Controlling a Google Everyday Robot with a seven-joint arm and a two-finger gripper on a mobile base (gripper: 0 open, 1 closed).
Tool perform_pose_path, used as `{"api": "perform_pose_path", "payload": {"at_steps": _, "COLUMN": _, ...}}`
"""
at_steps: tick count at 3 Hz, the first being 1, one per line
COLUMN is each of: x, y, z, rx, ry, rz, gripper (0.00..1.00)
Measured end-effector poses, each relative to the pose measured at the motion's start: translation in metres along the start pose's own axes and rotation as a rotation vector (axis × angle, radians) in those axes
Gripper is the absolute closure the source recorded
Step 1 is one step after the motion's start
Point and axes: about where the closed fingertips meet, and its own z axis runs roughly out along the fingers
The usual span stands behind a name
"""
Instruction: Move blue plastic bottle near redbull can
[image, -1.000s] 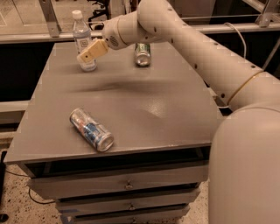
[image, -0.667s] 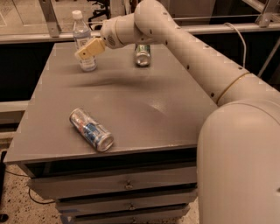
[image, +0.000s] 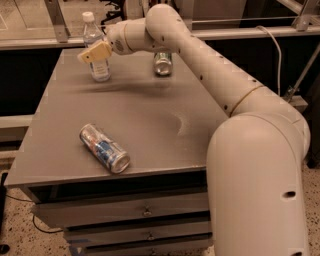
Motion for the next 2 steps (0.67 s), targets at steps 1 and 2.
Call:
{"api": "perform_pose_path", "payload": {"at_steps": 1, "x": -0.005, "y": 0.006, "z": 0.011, "rx": -0.029, "ry": -0.028, "rz": 0.022, "gripper": 0.39}}
{"api": "perform_pose_path", "payload": {"at_steps": 2, "x": -0.007, "y": 0.017, "z": 0.008, "rx": -0.055, "ry": -0.054, "rz": 0.042, "gripper": 0.62}}
